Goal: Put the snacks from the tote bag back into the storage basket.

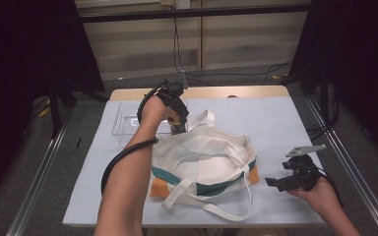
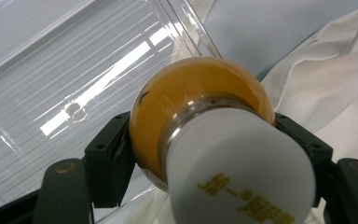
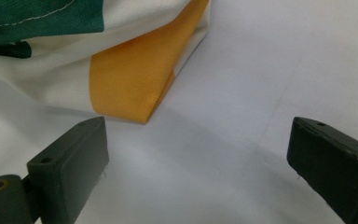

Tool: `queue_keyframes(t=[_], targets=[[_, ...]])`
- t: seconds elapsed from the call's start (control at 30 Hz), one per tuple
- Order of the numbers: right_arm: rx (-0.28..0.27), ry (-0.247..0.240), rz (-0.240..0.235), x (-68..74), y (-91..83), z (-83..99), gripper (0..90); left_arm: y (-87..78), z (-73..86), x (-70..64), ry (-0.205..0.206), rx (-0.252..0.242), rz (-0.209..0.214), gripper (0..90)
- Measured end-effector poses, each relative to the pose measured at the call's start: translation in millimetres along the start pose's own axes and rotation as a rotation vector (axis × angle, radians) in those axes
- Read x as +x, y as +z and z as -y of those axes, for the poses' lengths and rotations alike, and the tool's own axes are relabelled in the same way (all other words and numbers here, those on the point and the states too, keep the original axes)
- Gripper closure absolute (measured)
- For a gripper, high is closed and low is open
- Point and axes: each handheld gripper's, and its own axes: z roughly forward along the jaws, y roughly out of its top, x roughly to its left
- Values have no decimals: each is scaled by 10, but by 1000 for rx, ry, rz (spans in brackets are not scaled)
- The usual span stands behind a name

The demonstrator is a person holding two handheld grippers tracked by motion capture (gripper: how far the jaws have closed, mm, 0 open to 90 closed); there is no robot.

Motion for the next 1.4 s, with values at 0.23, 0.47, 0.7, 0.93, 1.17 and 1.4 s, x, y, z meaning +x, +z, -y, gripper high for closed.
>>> queue_keyframes(t=[0.23, 0.47, 0.7, 0.93, 1.17, 1.4], targets=[[0, -5, 1, 7, 3, 4, 51, -3, 7, 16, -2, -3, 15, 295], [2, -1, 0, 9, -2, 5, 51, -46, 28, 28, -12, -9, 10, 263], [-4, -9, 1, 12, -3, 8, 51, -93, 79, 63, -48, -22, 10, 180], [0, 1, 3, 14, -8, 19, 51, -213, 183, 140, -89, -45, 3, 135], [4, -1, 2, 17, -12, 38, 51, -250, 271, 205, -98, -46, 8, 109], [5, -7, 6, 32, -27, 43, 51, -285, 331, 194, -100, -53, 10, 102]])
